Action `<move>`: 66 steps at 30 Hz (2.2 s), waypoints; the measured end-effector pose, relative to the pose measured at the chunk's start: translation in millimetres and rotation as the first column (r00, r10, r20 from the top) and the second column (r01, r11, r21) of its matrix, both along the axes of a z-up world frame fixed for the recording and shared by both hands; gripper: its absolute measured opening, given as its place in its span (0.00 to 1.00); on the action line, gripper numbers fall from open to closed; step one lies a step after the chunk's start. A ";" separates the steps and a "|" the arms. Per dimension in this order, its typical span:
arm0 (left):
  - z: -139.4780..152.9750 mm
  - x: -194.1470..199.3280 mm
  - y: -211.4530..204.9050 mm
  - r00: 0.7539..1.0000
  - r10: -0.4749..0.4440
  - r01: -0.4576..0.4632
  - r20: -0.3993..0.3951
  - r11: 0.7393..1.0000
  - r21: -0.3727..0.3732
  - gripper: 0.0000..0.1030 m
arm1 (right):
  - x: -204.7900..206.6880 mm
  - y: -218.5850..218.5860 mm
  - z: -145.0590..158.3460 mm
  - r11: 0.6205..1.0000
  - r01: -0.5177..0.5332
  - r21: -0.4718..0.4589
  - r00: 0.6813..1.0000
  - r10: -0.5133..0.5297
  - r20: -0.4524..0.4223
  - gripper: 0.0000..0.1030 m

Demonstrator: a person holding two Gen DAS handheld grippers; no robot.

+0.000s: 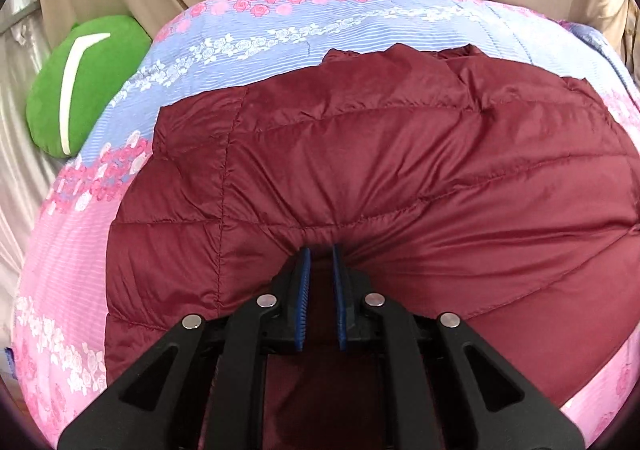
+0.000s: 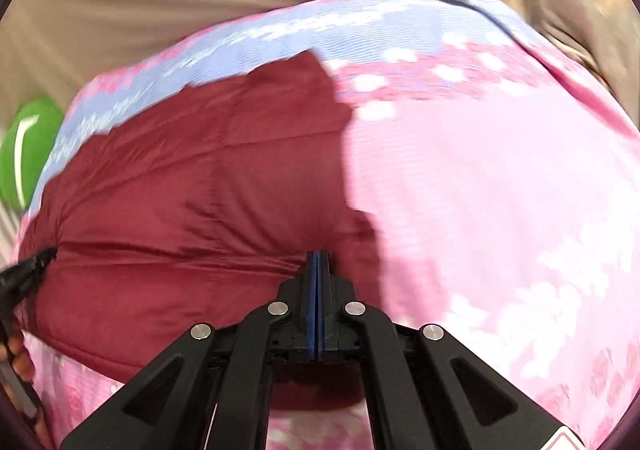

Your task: Fold large clothes

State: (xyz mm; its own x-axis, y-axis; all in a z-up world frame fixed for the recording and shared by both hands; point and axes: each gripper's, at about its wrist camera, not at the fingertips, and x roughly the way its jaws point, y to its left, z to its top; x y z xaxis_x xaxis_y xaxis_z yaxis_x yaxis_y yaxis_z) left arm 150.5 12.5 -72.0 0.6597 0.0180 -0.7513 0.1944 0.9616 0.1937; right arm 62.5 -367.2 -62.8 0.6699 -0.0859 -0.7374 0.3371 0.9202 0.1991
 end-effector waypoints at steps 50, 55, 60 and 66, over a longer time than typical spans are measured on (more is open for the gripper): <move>-5.3 2.8 118.2 0.981 0.191 -0.194 -0.033 0.968 -0.159 0.26 | 195.4 196.5 1.6 0.891 -0.454 0.006 0.889 0.453 -0.060 0.00; -7.1 3.3 115.5 0.981 0.193 -0.195 -0.024 0.972 -0.135 0.27 | 187.7 195.5 11.9 0.901 -0.433 0.009 0.900 0.433 -0.056 0.02; -7.6 3.8 112.4 0.980 0.197 -0.198 -0.019 0.973 -0.119 0.27 | 179.7 201.4 36.5 0.892 -0.452 0.028 0.892 0.452 0.016 0.03; -8.5 2.7 109.5 0.980 0.198 -0.198 -0.012 0.975 -0.102 0.27 | 217.5 206.6 26.8 0.902 -0.427 0.064 0.903 0.429 -0.023 0.03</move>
State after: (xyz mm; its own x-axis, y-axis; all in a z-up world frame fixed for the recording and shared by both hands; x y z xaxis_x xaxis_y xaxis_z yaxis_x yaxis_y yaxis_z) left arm 153.2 121.9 -80.6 0.6497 0.0717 -0.7568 -0.0019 0.9957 0.0927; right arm 280.0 -160.6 -36.0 0.6062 0.2454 -0.7565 -0.0792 0.9651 0.2496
